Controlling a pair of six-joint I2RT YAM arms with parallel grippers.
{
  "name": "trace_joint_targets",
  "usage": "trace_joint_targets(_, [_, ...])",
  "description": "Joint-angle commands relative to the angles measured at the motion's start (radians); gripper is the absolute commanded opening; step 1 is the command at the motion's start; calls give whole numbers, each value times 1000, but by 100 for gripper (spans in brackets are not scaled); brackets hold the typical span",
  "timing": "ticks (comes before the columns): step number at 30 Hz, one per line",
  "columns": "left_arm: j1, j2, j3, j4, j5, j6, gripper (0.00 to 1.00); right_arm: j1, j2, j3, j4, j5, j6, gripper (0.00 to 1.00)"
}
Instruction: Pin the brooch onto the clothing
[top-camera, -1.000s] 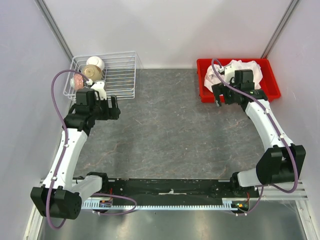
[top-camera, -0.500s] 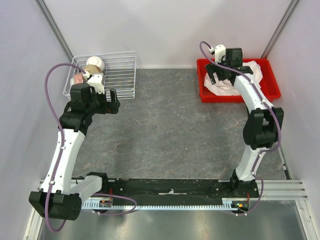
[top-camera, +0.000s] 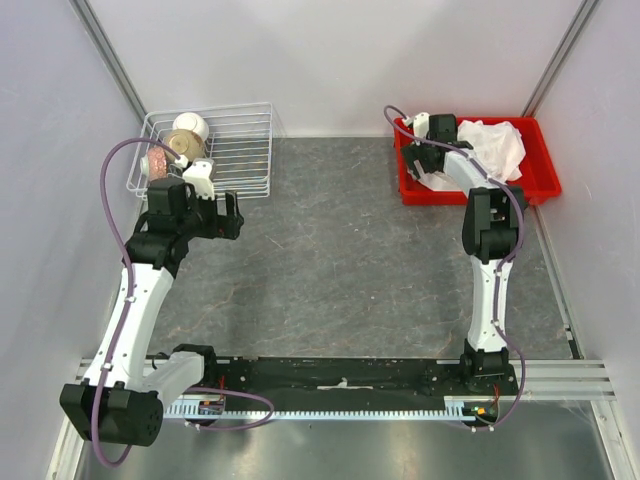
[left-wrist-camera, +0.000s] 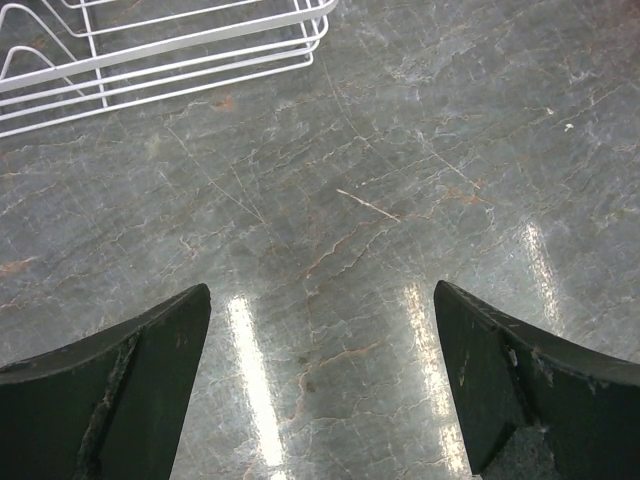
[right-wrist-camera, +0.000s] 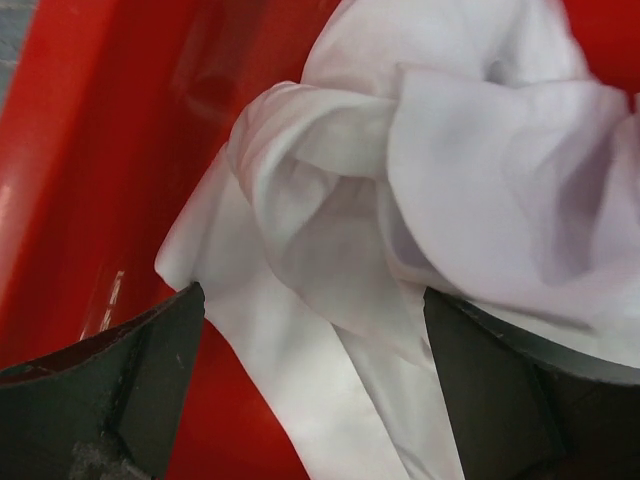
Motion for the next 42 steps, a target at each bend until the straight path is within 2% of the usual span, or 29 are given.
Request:
trace_joint_targets(1, [3, -8, -13, 25, -4, 45, 100, 3, 66, 76, 53, 20, -15, 98])
trace_joint_targets(4, [3, -3, -18, 21, -10, 55, 100, 3, 117, 105, 57, 32, -16, 98])
trace_joint_targets(6, [3, -2, -24, 21, -5, 63, 99, 0, 137, 106, 57, 3, -19, 89])
trace_joint_targets(9, [3, 6, -30, 21, -5, 63, 100, -2, 142, 90, 62, -37, -47, 46])
trace_joint_targets(10, [3, 7, -30, 21, -8, 65, 100, 0, 140, 90, 62, -36, -47, 24])
trace_joint_targets(12, [3, 4, -29, 18, -13, 65, 99, -3, 125, 90, 59, -36, -50, 5])
trace_joint_targets(13, [3, 3, -26, 18, -16, 65, 99, -2, 96, 90, 57, -37, -51, 0])
trace_joint_targets(20, [3, -2, -1, 5, -54, 59, 99, 0, -151, 122, 27, -175, -55, 0])
trace_joint_targets(23, [3, 12, 26, -17, -68, 49, 99, 9, -246, 187, -26, -244, -48, 0])
trace_joint_targets(29, [4, 96, 135, -134, -76, 5, 99, 64, -407, 277, -112, -338, -59, 0])
trace_joint_targets(37, [4, 77, 216, -174, 71, -50, 98, 239, -639, 363, -103, -437, -10, 0])
trace_joint_targets(42, [9, 44, 249, -188, 142, -61, 97, 302, -757, 417, 20, -552, 180, 0])
